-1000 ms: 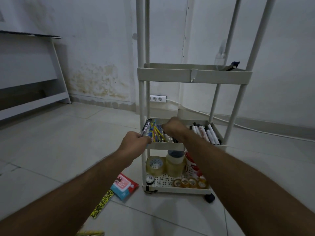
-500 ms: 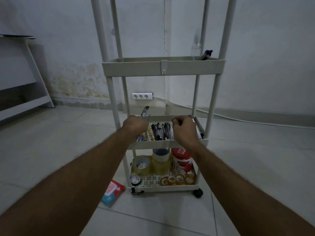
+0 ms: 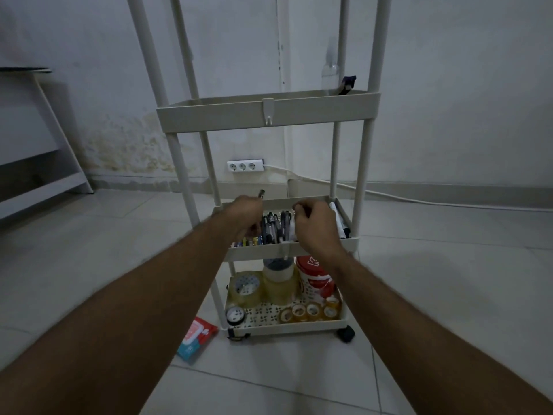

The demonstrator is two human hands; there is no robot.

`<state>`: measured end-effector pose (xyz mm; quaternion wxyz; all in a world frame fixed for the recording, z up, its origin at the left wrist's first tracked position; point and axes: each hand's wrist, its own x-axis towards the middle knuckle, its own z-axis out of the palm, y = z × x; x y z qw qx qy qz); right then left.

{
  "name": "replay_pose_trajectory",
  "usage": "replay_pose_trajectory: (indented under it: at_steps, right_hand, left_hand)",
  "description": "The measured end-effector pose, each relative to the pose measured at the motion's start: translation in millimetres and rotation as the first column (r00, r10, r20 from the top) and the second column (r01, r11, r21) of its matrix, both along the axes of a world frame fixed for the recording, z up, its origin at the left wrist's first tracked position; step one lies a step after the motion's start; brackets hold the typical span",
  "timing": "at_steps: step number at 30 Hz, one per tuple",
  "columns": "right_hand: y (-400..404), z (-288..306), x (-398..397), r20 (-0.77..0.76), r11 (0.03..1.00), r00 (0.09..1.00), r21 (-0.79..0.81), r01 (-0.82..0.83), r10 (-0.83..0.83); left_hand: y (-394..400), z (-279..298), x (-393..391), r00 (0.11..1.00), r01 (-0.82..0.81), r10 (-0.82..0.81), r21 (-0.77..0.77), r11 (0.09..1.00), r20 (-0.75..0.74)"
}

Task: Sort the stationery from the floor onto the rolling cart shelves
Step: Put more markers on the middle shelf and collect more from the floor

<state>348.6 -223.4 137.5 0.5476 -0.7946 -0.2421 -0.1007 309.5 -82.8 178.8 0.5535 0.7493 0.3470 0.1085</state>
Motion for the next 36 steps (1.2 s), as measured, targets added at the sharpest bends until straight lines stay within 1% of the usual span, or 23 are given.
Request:
replay_pose_trajectory:
  at_steps: [2, 3, 4, 6, 9, 12, 14, 16, 18, 20, 21, 24, 26, 29, 32, 34, 36]
  right_hand:
    - [-2, 2, 1, -0.001, 1.000, 1.000, 0.018, 0.004, -0.004]
    - [-3, 3, 2, -0.011, 1.000, 1.000, 0.030, 0.003, -0.002]
    - [-4, 5, 2, -0.021, 0.999, 1.000, 0.036, 0.000, 0.001]
    - [-6, 6, 3, -0.021, 1.000, 1.000, 0.027, 0.003, -0.002]
    - [-9, 6, 1, 0.020, 1.000, 1.000, 0.000, 0.011, -0.011]
    - [-14, 5, -9, 0.078, 0.999, 0.997, -0.042, -0.016, 0.019]
    - [-19, 6, -17, 0.134, 0.994, 0.989, -0.100, -0.045, 0.058]
    - [-28, 8, -27, 0.176, 0.982, 0.978, -0.169, -0.084, 0.113]
    - [-38, 9, -41, 0.210, 0.964, 0.963, -0.236, -0.120, 0.171]
    - [-50, 3, -64, 0.231, 0.929, 0.941, -0.332, -0.164, 0.248]
    - [-56, -4, -80, 0.221, 0.906, 0.928, -0.371, -0.206, 0.301]
    - [-80, -34, -136, 0.147, 0.826, 0.874, -0.430, -0.365, 0.463]
    - [-97, -59, -176, 0.077, 0.766, 0.843, -0.468, -0.441, 0.533]
    - [-119, -95, -232, -0.086, 0.679, 0.798, -0.477, -0.559, 0.596]
    - [-141, -131, -277, -0.244, 0.564, 0.712, -0.466, -0.682, 0.659]
    - [-158, -154, -300, -0.343, 0.482, 0.651, -0.463, -0.744, 0.677]
    - [-177, -176, -318, -0.433, 0.386, 0.585, -0.466, -0.796, 0.686]
  left_hand:
    - [-7, 4, 4, 1.000, -0.008, 0.009, -0.052, 0.999, 0.019]
    - [-10, 5, 6, 1.000, -0.011, 0.011, -0.048, 0.999, 0.017]
    - [-13, 5, 9, 1.000, -0.009, 0.009, -0.015, 1.000, 0.004]
    - [-19, 2, 15, 0.999, 0.007, -0.004, 0.105, 0.994, -0.033]
    - [-24, -6, 18, 0.994, 0.050, -0.024, 0.246, 0.968, -0.106]
    - [-24, -10, 11, 0.994, 0.071, -0.036, 0.356, 0.932, -0.106]
    - [-22, -16, -3, 0.995, 0.100, -0.086, 0.438, 0.893, -0.052]
    - [-23, -22, -31, 0.989, 0.117, -0.148, 0.546, 0.829, 0.012]
    - [-26, -29, -68, 0.969, 0.162, -0.243, 0.644, 0.748, 0.038]
    - [-28, -38, -116, 0.948, 0.208, -0.316, 0.685, 0.698, 0.035]
    - [-30, -44, -145, 0.941, 0.235, -0.337, 0.678, 0.696, 0.019]
    - [-33, -69, -232, 0.922, 0.342, -0.382, 0.587, 0.734, -0.061]
    - [-39, -86, -290, 0.910, 0.386, -0.408, 0.524, 0.759, -0.080]
    - [-51, -112, -371, 0.903, 0.428, -0.404, 0.406, 0.807, -0.149]
    - [-68, -145, -437, 0.906, 0.415, -0.382, 0.211, 0.885, -0.180]
    - [-85, -167, -472, 0.903, 0.411, -0.387, 0.118, 0.904, -0.186]
    - [-103, -187, -500, 0.896, 0.418, -0.398, 0.078, 0.905, -0.195]
